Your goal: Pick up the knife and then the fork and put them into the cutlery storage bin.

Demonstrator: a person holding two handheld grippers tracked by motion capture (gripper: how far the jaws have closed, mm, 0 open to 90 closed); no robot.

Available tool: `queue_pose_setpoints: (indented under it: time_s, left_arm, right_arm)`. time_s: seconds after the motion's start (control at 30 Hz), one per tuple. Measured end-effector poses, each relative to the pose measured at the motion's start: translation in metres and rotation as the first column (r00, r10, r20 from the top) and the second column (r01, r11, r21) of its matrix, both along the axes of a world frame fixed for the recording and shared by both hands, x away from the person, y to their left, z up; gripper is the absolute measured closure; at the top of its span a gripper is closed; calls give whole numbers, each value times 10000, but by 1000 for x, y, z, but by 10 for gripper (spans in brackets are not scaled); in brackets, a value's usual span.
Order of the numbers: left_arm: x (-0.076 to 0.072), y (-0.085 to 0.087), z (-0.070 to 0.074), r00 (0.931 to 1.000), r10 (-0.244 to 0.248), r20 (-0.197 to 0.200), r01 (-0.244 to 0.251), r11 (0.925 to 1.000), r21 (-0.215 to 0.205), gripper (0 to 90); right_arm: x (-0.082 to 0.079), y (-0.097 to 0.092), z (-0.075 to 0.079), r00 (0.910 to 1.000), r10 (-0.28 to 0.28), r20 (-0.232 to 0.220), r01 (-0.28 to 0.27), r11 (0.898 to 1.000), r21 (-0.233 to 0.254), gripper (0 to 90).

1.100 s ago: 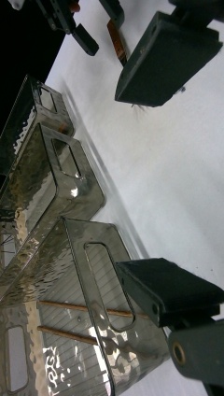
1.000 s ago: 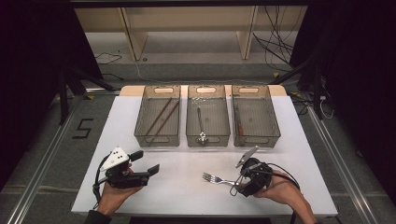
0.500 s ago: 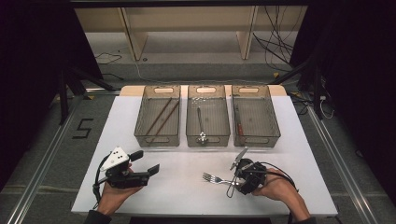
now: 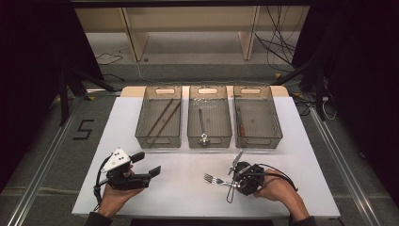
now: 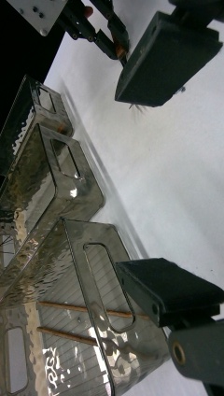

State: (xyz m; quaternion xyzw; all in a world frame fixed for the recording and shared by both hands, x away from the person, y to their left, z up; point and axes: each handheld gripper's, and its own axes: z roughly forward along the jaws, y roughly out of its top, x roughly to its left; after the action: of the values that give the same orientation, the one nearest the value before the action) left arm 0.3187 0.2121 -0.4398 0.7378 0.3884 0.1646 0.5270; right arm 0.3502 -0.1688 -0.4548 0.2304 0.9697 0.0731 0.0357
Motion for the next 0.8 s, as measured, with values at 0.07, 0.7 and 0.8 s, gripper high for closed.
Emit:
queue_pose_setpoints:
  time_s: [0.07, 0.7, 0.8]
  left_arm:
    - [0, 0, 0, 10000, 5, 1, -5, 10000, -1, 149]
    - [1, 0, 0, 10000, 27, 23, -27, 10000, -21, 149]
    - [1, 0, 0, 10000, 22, 16, -22, 10000, -6, 149]
  right_arm:
    - [0, 1, 0, 9999, 143, 9, -143, 9999, -72, 748]
    - [2, -9, 25, 9976, -171, 671, 103, 9949, 1000, 776]
    - [8, -16, 37, 9942, -690, 826, 550, 9853, 1620, 776]
